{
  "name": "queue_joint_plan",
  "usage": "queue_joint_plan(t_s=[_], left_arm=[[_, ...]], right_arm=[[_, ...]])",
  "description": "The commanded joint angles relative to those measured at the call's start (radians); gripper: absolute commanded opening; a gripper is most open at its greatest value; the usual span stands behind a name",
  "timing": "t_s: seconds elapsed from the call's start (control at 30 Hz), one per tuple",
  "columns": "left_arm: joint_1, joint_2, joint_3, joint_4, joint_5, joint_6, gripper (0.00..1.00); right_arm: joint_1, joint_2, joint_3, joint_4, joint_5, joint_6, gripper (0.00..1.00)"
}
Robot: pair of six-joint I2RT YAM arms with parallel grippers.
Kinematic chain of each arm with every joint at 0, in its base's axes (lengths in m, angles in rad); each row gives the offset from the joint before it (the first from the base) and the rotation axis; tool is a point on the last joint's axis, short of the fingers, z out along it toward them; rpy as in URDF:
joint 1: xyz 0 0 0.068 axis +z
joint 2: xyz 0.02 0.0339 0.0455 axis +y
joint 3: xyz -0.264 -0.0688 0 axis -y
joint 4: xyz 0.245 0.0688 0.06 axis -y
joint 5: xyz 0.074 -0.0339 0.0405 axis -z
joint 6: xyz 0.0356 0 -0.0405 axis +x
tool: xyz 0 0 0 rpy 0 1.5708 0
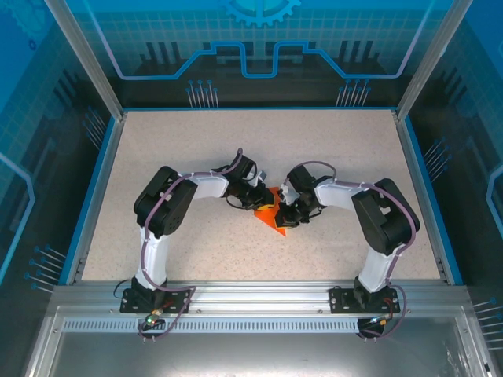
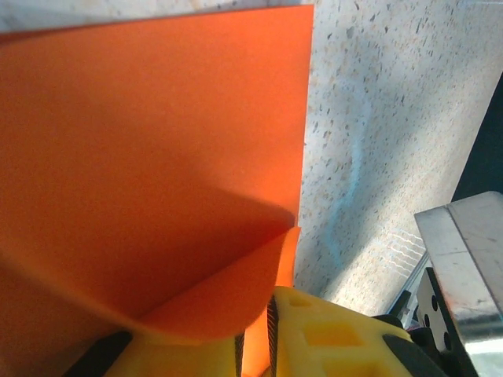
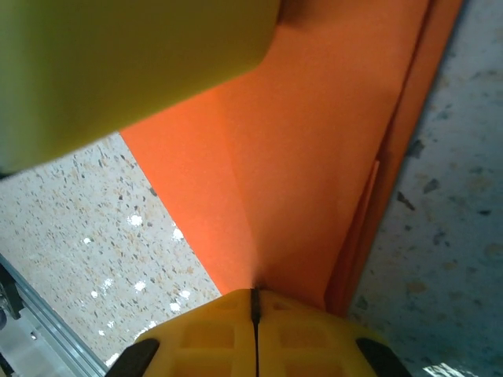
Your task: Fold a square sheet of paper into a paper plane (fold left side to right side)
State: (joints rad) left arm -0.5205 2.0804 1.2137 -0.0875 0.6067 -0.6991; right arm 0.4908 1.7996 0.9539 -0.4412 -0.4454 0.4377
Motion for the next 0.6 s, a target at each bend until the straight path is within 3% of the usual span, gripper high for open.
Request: queue_joint_plan(t_s=[0.0, 0.13, 0.57], left_arm=[[0.037, 0.025, -0.024, -0.078, -0.099, 0.036, 0.20], [0.071, 0.033, 0.010, -0.081, -0.097, 0.075, 0.20], [0.226, 0.139, 0.157, -0.061, -0.097, 0.133, 0.20]], right_arm=[[-0.018, 0.031, -0.034, -0.027, 0.062, 0.023, 0.04], [-0.033, 0.035, -0.069, -0.013, 0.048, 0.025, 0.00], [-0.047, 0.029, -0.174, 0.025, -0.034, -0.005, 0.00]])
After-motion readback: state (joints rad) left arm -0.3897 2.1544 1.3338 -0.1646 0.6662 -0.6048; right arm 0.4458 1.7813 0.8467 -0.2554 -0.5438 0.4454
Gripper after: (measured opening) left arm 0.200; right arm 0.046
